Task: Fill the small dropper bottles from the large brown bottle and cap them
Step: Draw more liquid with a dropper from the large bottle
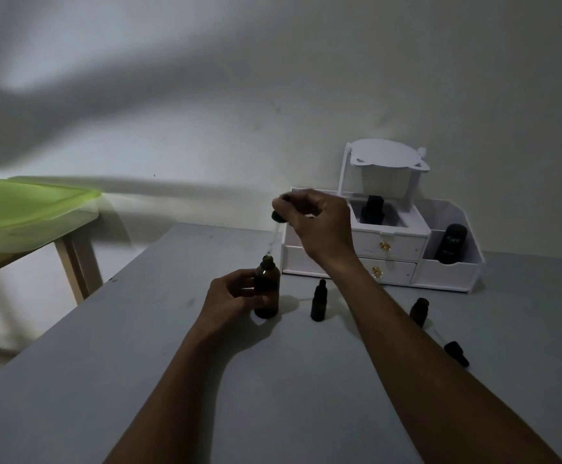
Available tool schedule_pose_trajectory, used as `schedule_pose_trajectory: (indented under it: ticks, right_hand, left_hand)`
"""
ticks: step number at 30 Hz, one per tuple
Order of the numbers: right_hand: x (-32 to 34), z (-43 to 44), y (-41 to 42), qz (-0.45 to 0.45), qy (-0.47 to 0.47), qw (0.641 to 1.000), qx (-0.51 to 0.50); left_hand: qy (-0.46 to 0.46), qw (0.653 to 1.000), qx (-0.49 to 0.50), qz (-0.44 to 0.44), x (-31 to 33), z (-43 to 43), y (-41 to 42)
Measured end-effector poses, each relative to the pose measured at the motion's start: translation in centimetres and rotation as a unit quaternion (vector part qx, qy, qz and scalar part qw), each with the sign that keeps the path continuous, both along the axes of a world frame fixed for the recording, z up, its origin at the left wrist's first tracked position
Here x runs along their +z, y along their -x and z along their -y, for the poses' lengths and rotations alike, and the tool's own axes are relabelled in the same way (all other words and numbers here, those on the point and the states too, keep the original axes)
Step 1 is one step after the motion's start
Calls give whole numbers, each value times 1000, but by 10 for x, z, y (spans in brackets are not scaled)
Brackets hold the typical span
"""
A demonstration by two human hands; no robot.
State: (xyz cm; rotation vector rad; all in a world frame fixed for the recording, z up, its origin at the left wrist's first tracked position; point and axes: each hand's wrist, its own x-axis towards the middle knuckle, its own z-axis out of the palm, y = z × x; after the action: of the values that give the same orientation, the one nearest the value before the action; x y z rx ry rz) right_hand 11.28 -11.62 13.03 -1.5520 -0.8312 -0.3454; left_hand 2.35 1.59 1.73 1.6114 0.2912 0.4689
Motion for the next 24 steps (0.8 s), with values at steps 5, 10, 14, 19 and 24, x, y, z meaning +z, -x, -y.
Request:
schedule_pose_trajectory:
  ticks: [5, 10, 14, 19, 24]
  right_hand:
    - [31, 35, 5, 32, -80, 996, -17]
    - [22, 91, -6, 14, -117, 991, -63]
    - [0, 132, -20, -11, -94, 989, -117]
    - [-22, 158, -25, -39, -92, 984, -148]
    - [-42, 160, -25, -47, -107, 977, -178]
  left_hand:
    - [-154, 979, 111, 76, 4, -2, 1]
    - [-205, 922, 243, 219, 20, 29, 18]
    - [-194, 943, 139, 232, 27, 80, 18]
    - [-165, 981, 2, 102, 18, 141, -3]
    - [-152, 987, 10, 40, 5, 164, -28]
